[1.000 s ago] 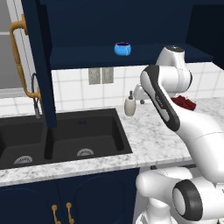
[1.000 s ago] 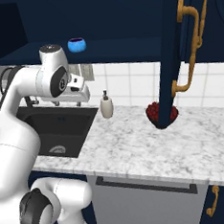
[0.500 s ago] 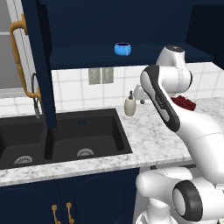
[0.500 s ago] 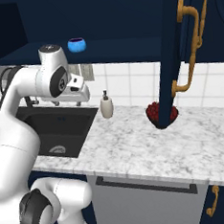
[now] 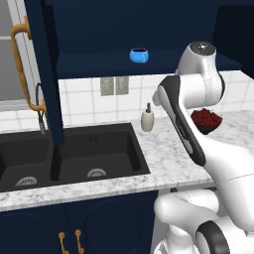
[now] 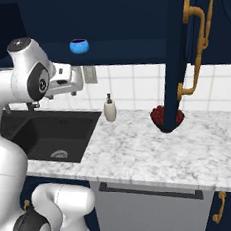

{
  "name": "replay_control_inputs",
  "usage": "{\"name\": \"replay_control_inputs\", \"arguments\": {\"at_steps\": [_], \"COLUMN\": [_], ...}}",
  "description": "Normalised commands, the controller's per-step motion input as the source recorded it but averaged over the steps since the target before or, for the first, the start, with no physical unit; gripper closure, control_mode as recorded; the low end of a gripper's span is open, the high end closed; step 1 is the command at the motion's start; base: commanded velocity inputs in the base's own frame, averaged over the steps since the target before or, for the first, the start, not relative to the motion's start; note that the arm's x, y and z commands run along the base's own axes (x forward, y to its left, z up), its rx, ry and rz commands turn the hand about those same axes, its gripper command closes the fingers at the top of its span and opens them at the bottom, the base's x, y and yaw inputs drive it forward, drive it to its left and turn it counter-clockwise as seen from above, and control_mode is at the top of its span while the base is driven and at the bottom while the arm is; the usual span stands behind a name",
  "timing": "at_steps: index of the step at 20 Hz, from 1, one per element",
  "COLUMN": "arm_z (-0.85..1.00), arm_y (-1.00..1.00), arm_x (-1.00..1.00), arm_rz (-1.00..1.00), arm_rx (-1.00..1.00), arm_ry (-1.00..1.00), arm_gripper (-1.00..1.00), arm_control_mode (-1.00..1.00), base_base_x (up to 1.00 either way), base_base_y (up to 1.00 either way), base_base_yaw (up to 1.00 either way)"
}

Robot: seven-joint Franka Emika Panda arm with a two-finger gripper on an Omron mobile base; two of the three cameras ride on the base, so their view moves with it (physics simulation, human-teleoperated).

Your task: Gather all objects into one cabinet and sort the glasses and bowls to opposite sides.

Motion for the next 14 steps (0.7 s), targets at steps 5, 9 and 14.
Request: {"name": "replay_control_inputs", "arguments": {"at_steps": [5,9,14], "arm_z": [0.51,0.55,0.07], "arm_y": [0.07,0.14,0.0], "arm_x": [0.44,0.28,0.02], "arm_rz": [0.03,0.04,0.0], "arm_rx": [0.0,0.0,0.11], "arm_ry": [-0.28,-0.24,0.02], "arm_gripper": [-1.0,-1.0,-1.0], "arm_control_mode": [-1.0,-1.0,-1.0], "base_base_x": [0.0,0.0,0.0], "base_base_y": [0.0,0.0,0.0], "base_base_yaw": [0.0,0.0,0.0]}}
